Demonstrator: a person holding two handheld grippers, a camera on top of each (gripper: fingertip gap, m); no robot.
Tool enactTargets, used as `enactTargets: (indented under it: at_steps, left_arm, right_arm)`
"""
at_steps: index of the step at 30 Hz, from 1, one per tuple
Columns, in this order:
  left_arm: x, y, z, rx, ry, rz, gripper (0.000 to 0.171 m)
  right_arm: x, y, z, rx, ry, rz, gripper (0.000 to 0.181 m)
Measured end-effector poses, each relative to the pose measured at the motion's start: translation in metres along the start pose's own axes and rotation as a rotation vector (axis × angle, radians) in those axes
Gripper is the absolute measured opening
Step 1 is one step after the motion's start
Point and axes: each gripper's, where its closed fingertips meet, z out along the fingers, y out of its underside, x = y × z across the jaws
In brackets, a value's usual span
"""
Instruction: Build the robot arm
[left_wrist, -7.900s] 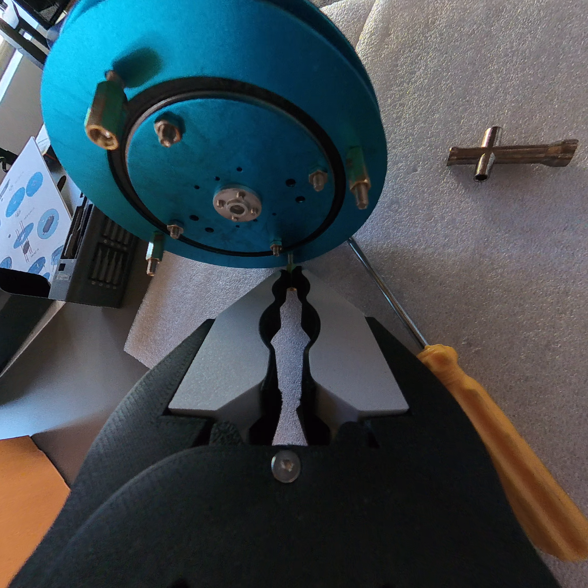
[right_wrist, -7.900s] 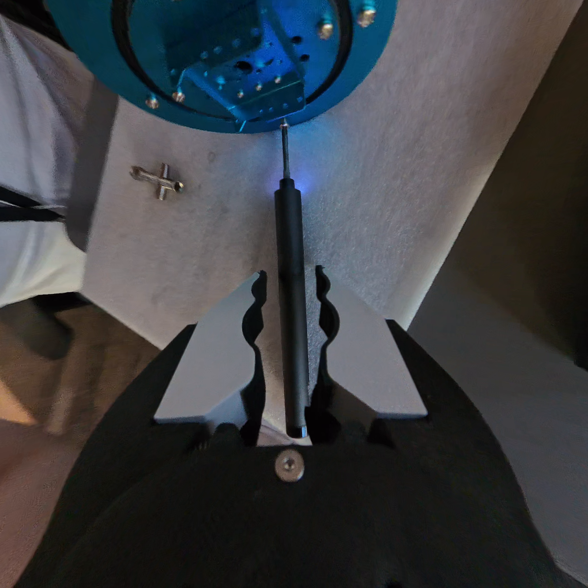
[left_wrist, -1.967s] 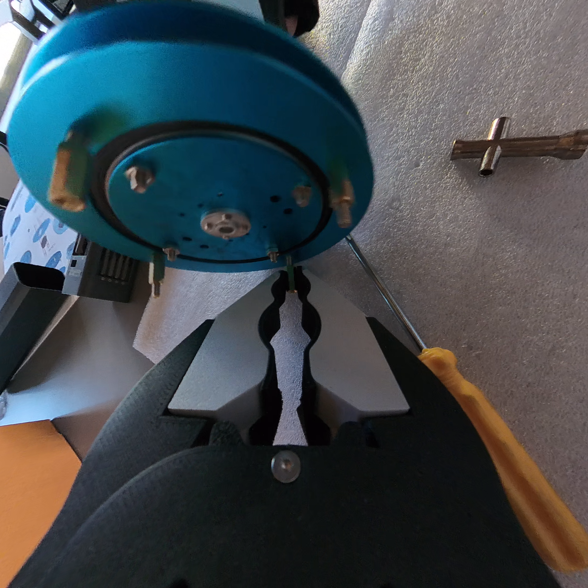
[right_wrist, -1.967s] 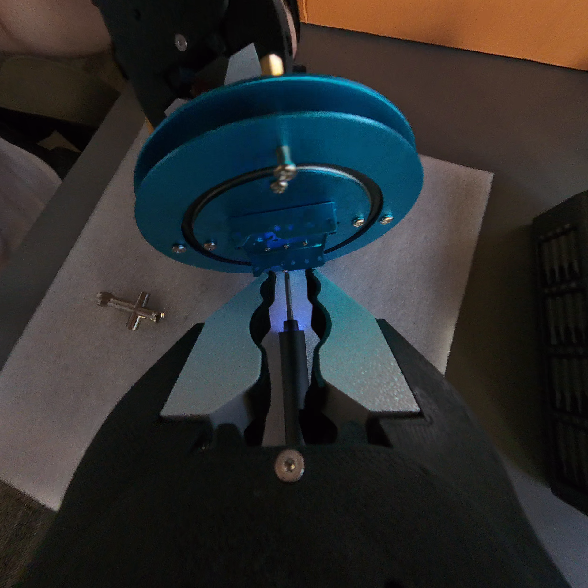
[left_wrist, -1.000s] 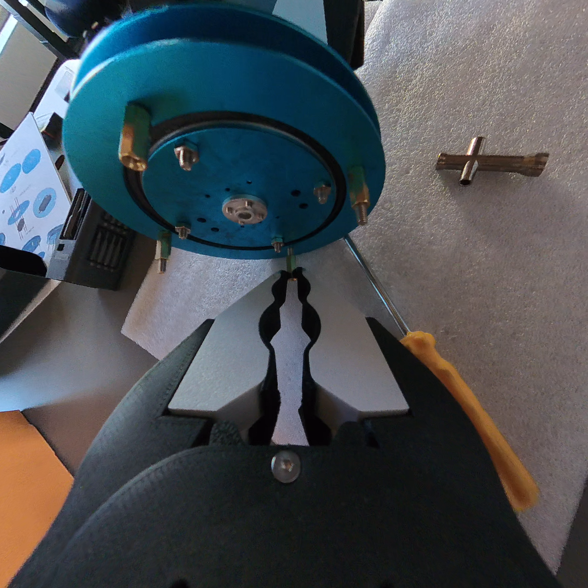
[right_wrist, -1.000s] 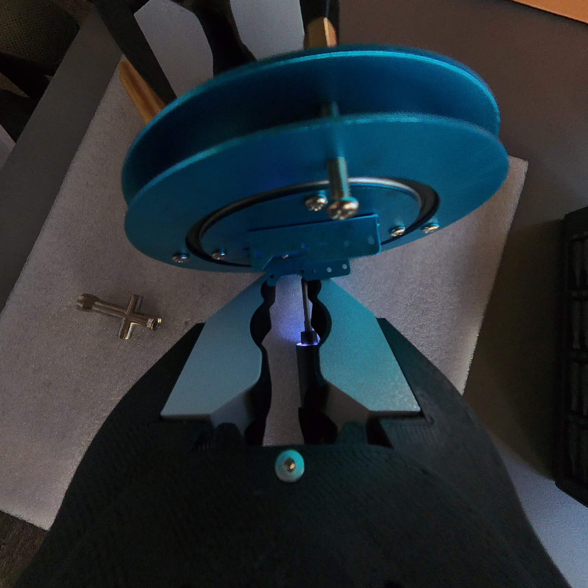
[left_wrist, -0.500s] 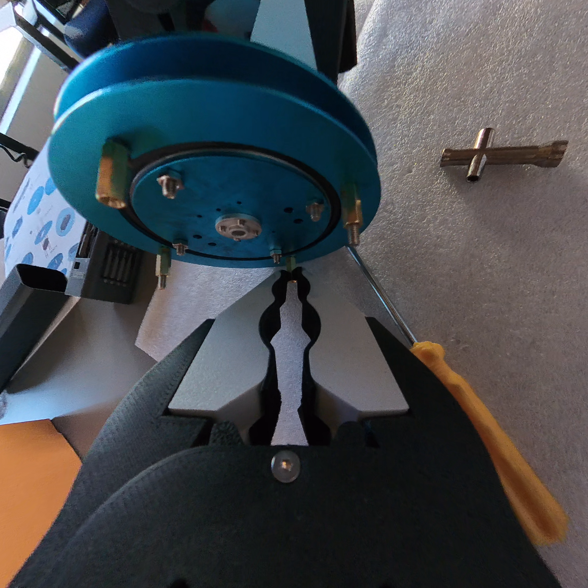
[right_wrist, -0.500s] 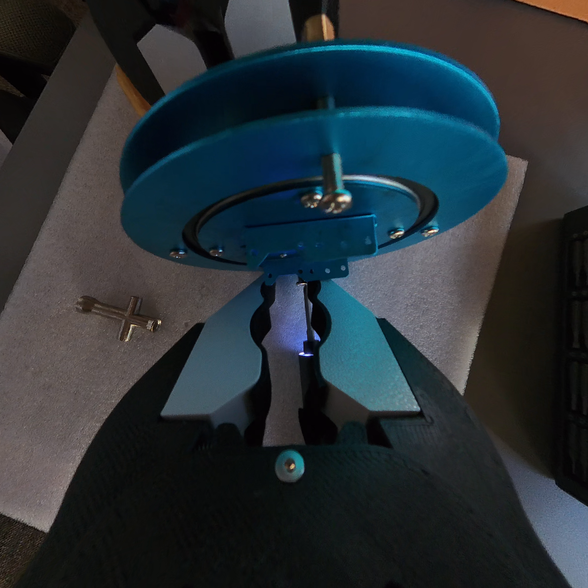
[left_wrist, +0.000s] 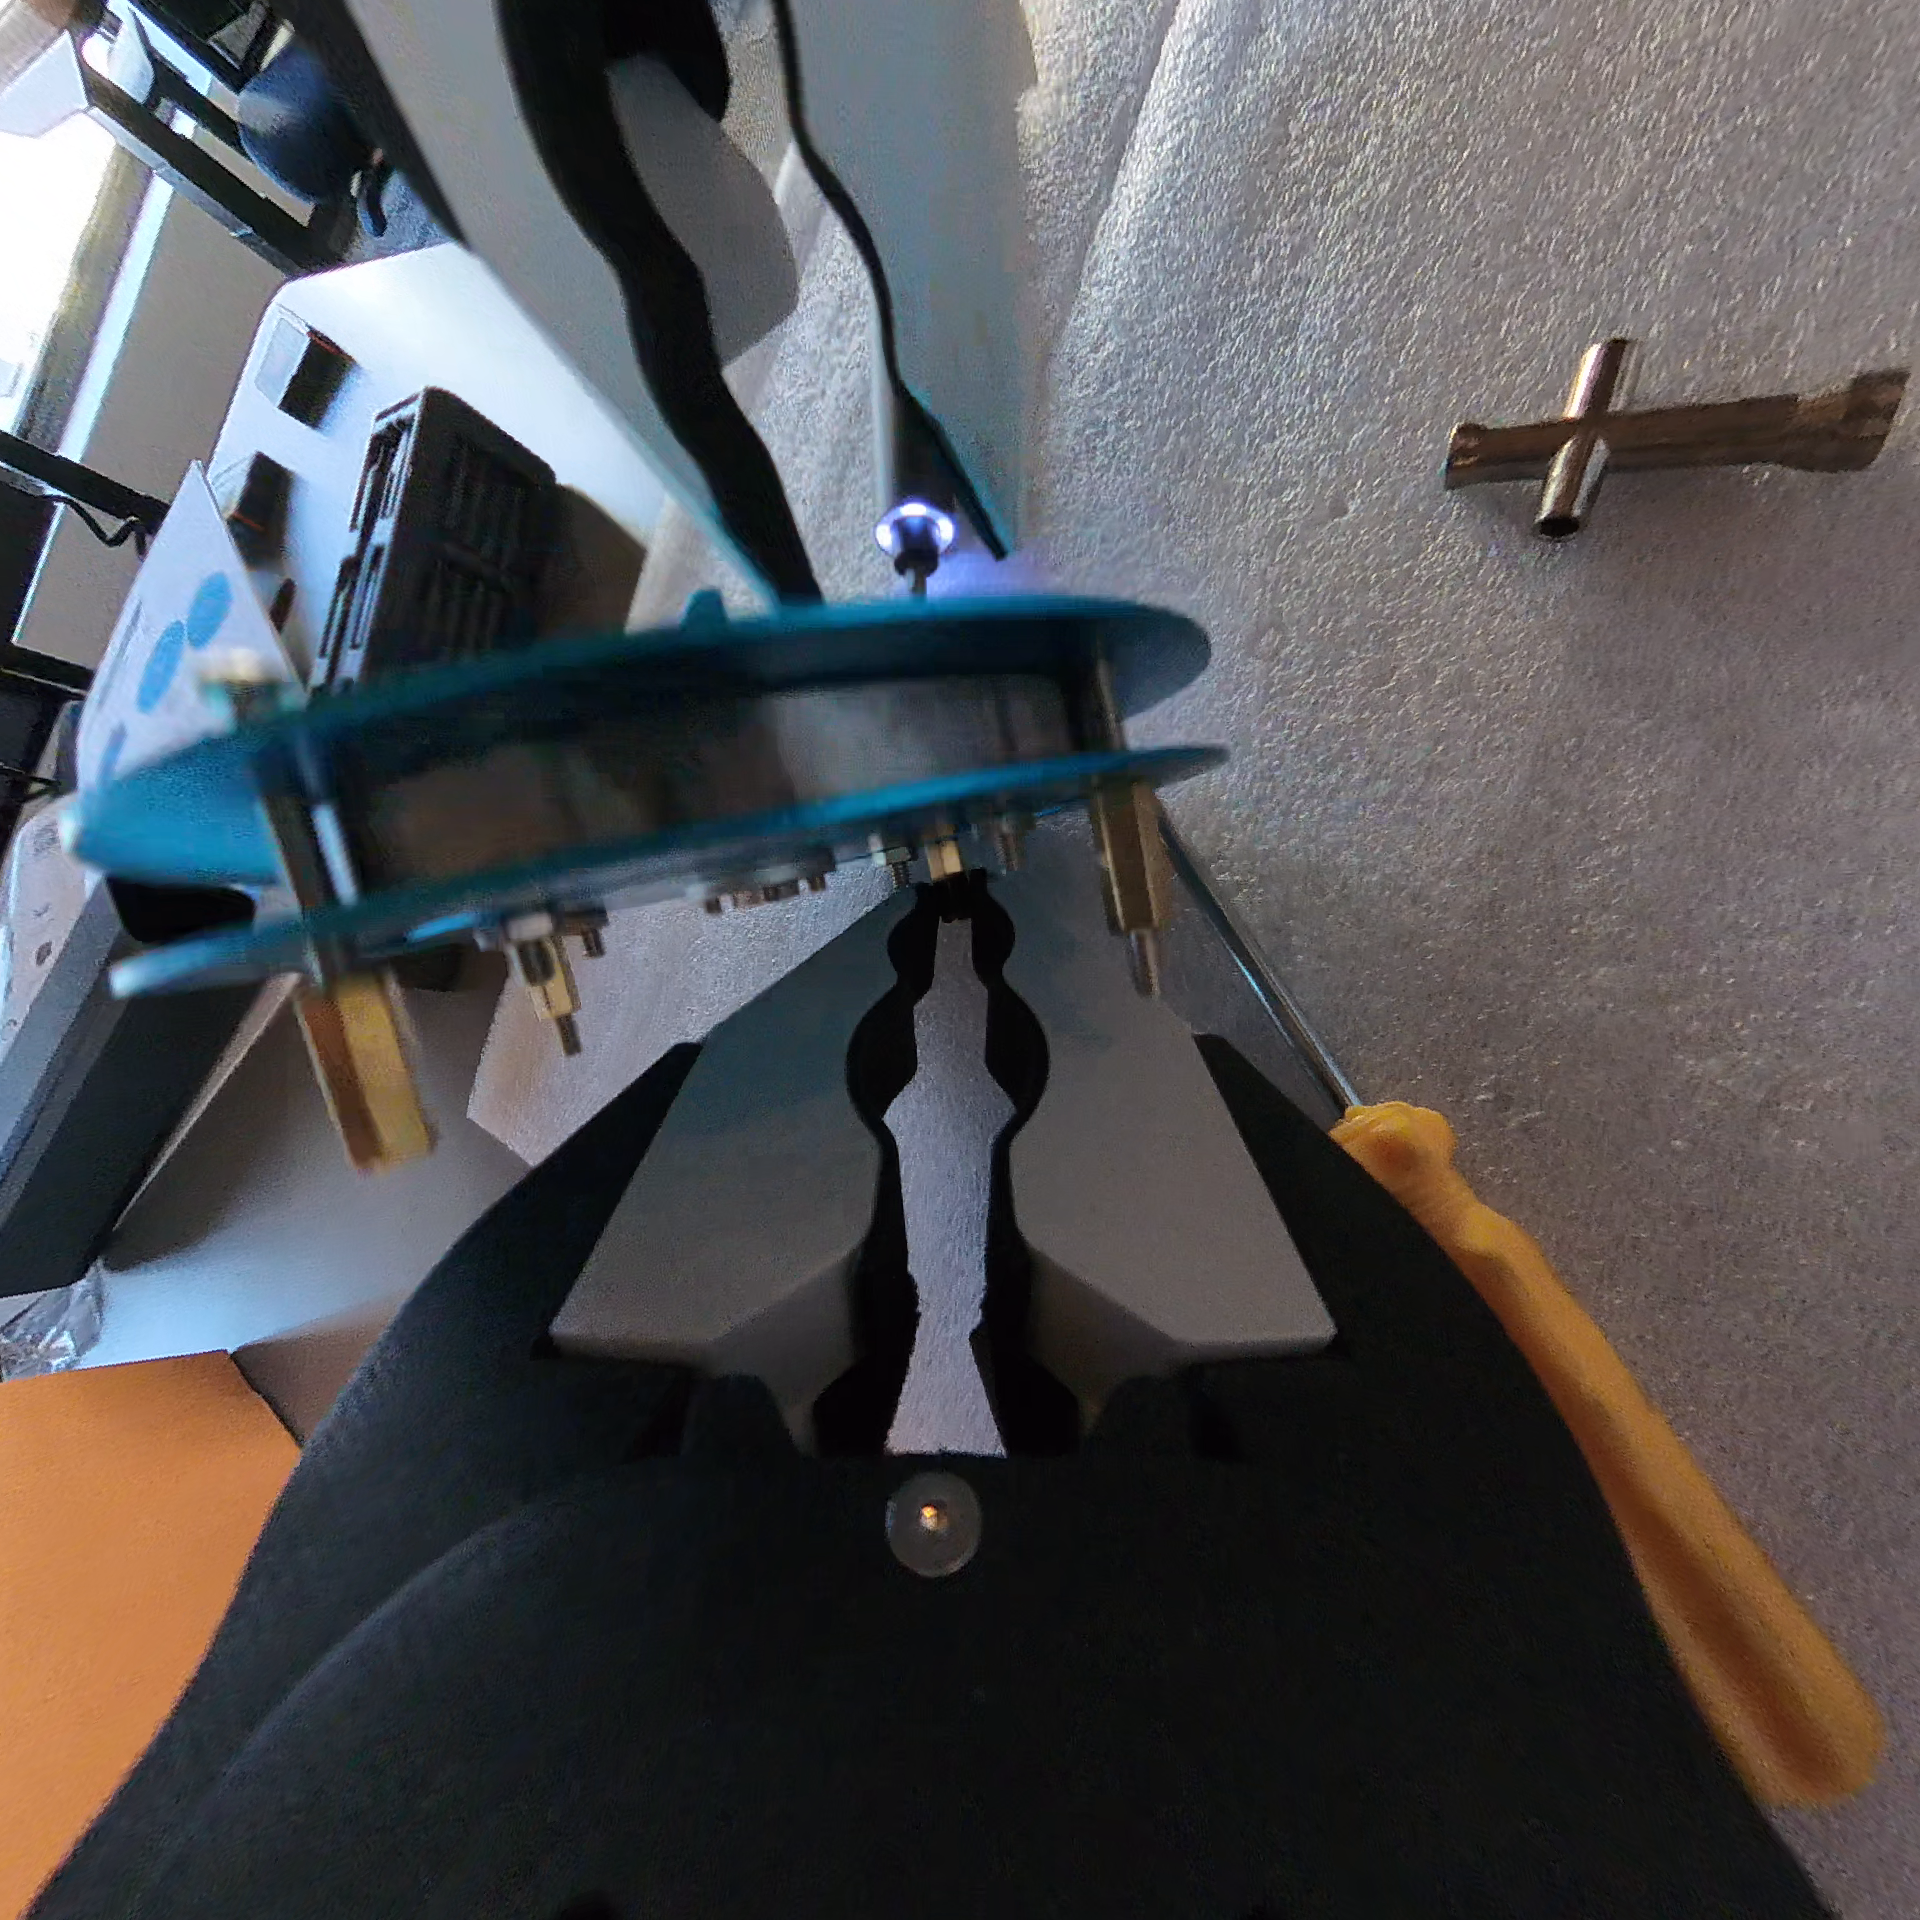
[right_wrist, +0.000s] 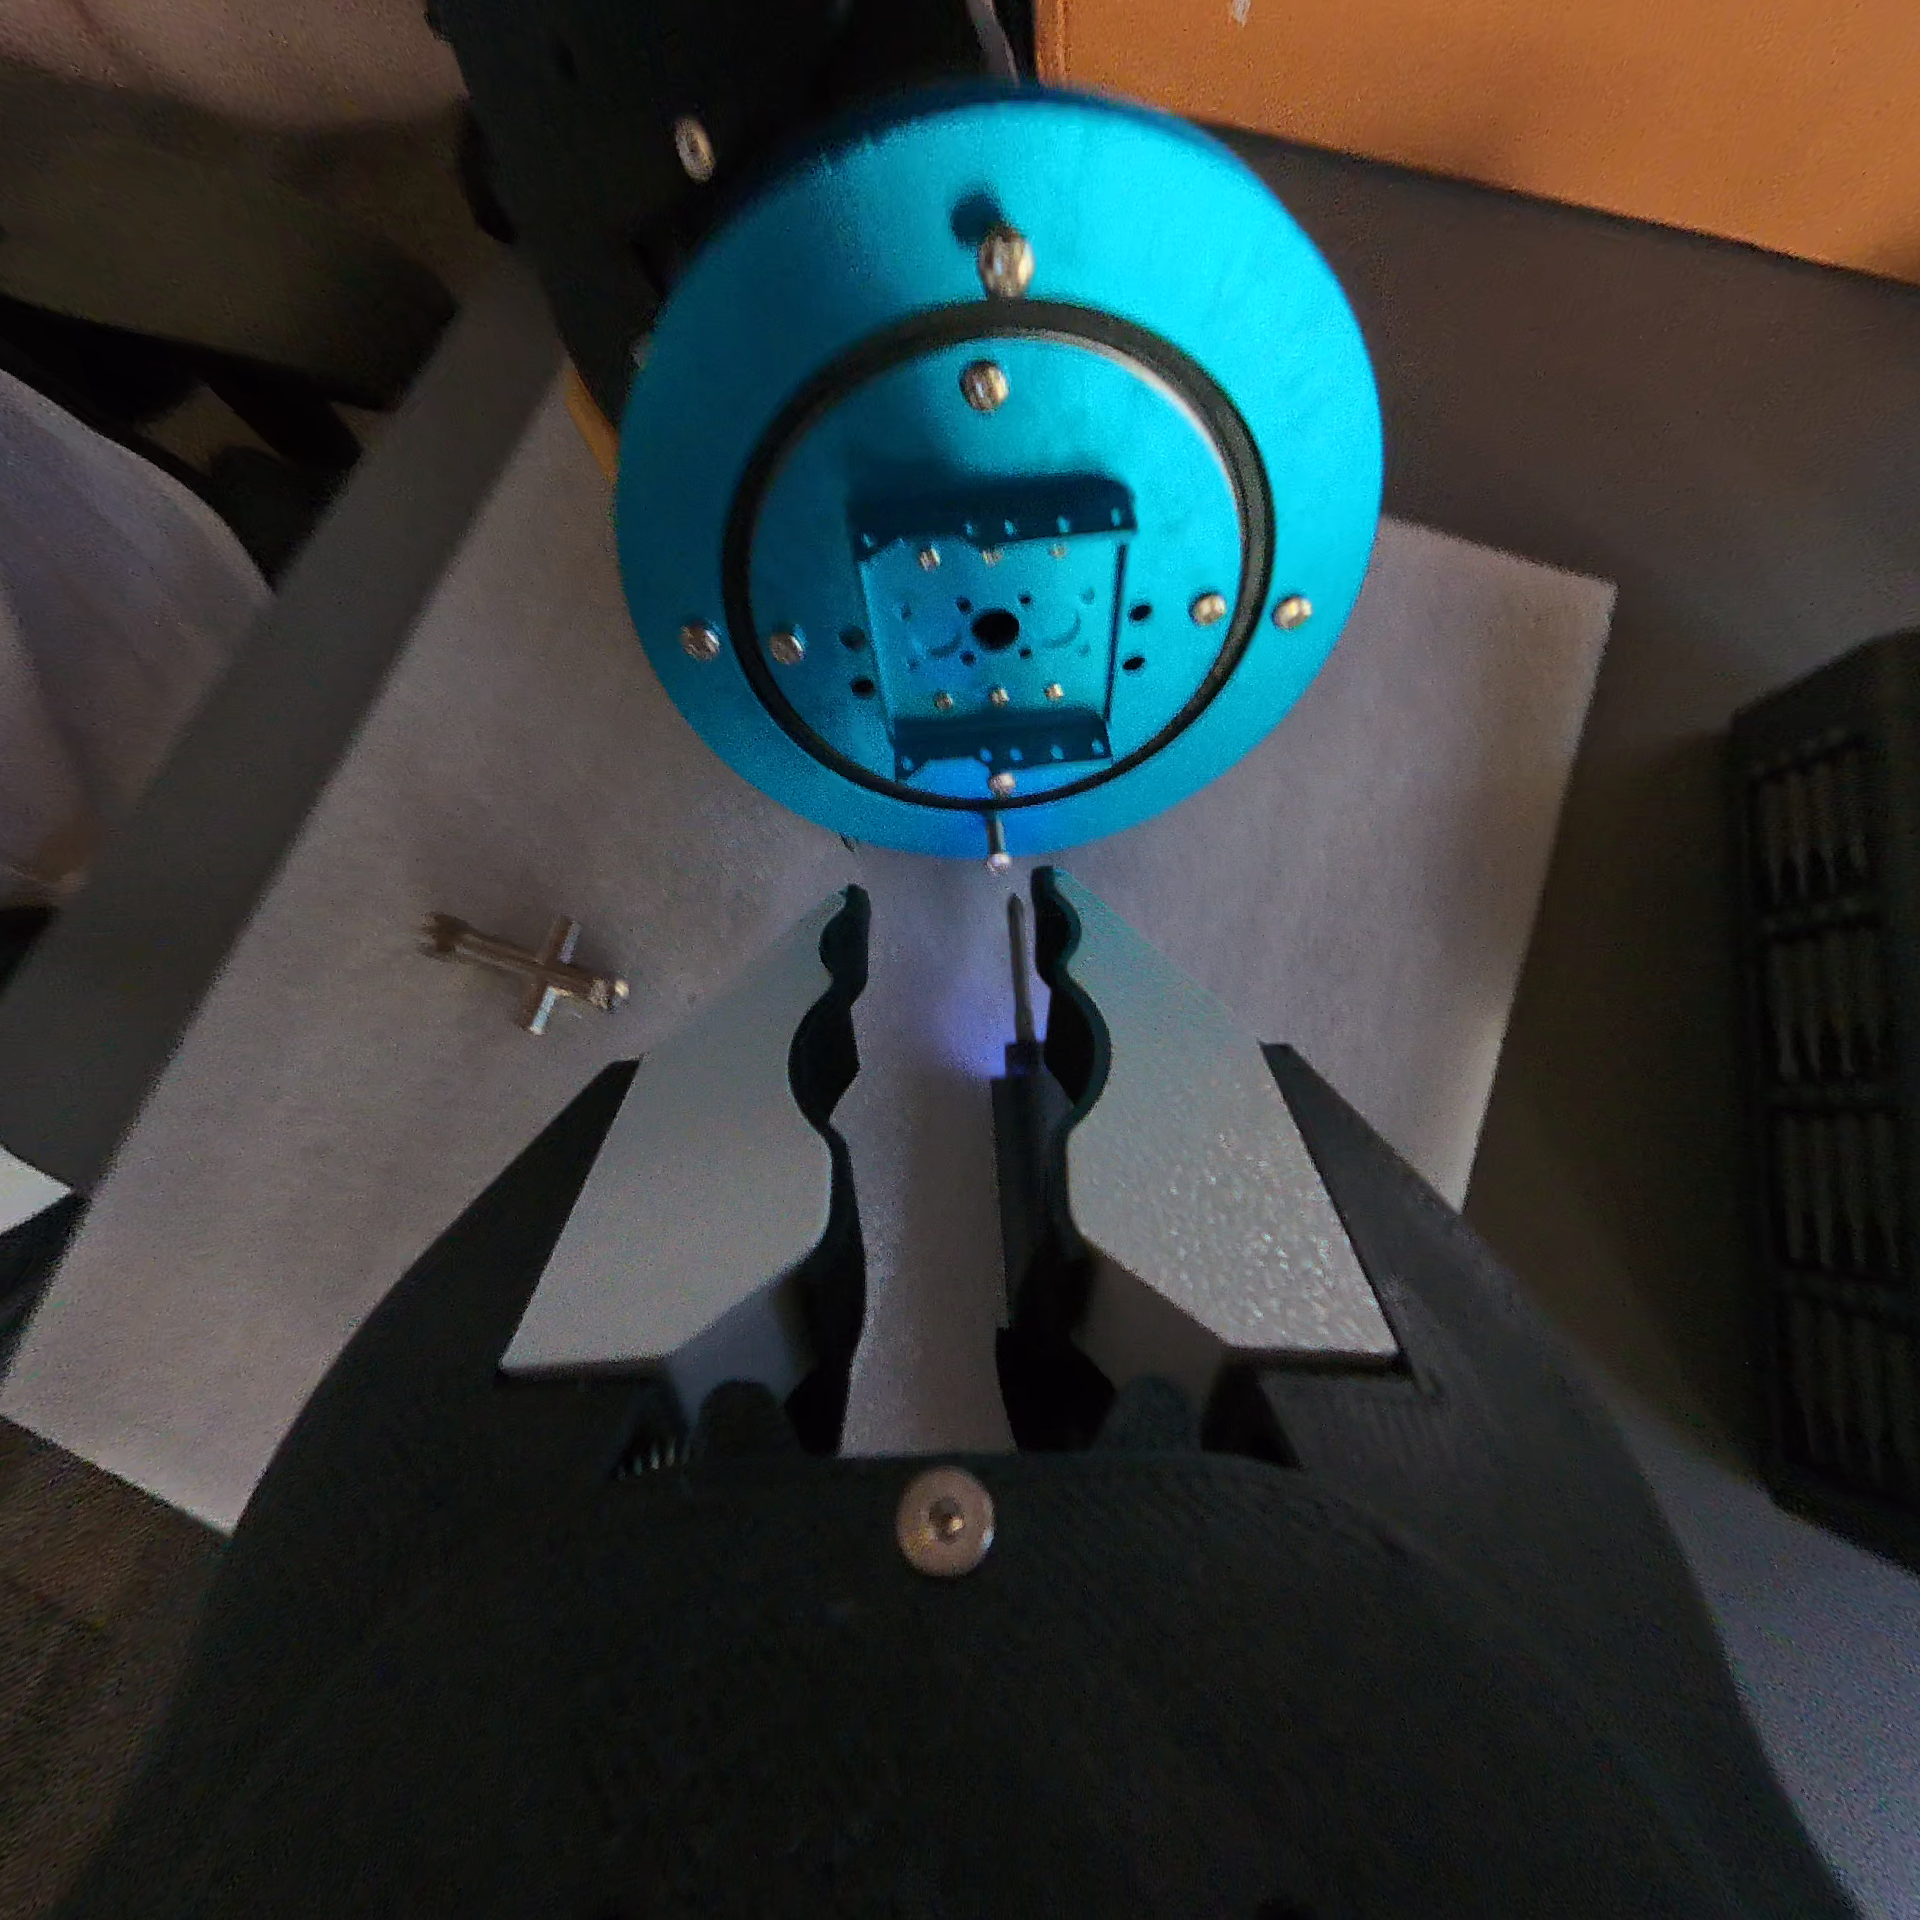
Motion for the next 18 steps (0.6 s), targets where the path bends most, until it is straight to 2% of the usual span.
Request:
enactTargets:
  at_steps: [3,5,13,18]
  left_arm:
    - [0.0,0.001,0.0,-0.026,0.012,0.011,0.003]
    - [0.0,0.001,0.0,-0.042,0.019,0.021,0.004]
    - [-0.002,0.0,-0.001,-0.067,-0.003,0.072,0.004]
    - [-0.004,0.0,-0.001,-0.104,-0.032,0.132,0.004]
  right_arm:
    - [-0.003,-0.013,0.011,-0.037,-0.011,-0.043,0.031]
    - [0.006,-0.01,0.015,-0.102,0.052,-0.09,0.026]
    - [0.007,0.003,0.021,-0.13,0.057,-0.07,0.029]
    - [0.009,0.002,0.025,-0.12,0.106,-0.082,0.024]
